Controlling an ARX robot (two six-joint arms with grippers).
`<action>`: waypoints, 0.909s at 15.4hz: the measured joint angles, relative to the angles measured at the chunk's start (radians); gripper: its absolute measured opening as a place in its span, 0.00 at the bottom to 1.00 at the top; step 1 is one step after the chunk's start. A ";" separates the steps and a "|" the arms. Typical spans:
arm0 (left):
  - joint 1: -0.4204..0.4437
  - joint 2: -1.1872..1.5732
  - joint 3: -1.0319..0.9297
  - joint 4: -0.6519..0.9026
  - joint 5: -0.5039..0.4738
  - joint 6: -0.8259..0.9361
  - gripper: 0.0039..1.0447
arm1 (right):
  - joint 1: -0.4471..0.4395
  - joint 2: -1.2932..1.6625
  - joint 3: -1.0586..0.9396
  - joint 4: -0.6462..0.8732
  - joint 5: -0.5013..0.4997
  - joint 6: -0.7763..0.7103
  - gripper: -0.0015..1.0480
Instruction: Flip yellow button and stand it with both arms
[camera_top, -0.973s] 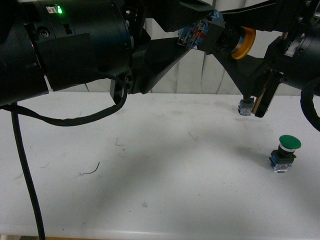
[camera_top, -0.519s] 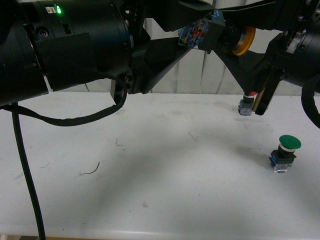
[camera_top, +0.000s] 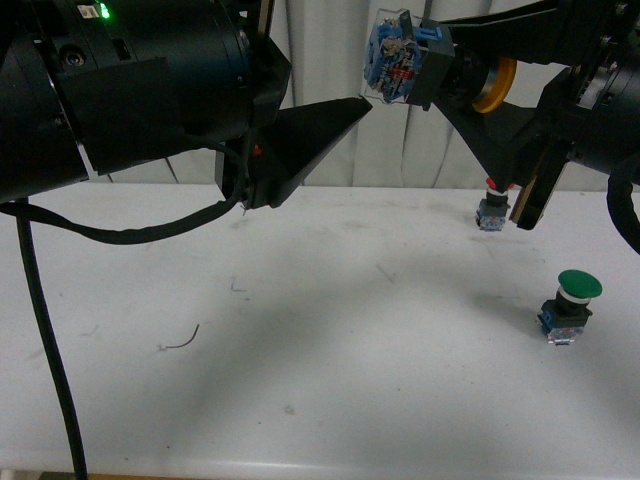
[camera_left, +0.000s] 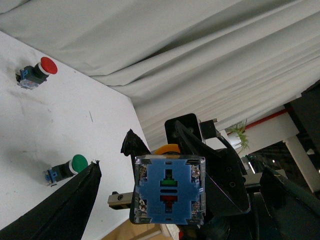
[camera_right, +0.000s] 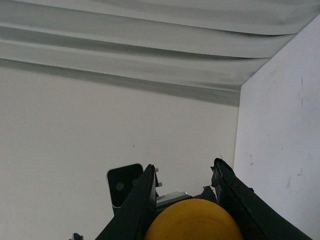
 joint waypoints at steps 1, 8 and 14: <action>0.008 0.000 -0.002 0.005 0.002 0.000 0.94 | 0.000 0.000 0.000 0.000 0.000 0.000 0.32; 0.208 -0.196 -0.027 -0.399 0.023 0.298 0.94 | -0.020 0.000 0.014 -0.002 0.014 -0.003 0.32; 0.233 -0.948 -0.234 -0.930 -0.229 1.022 0.94 | -0.024 0.000 0.014 0.000 0.014 -0.011 0.32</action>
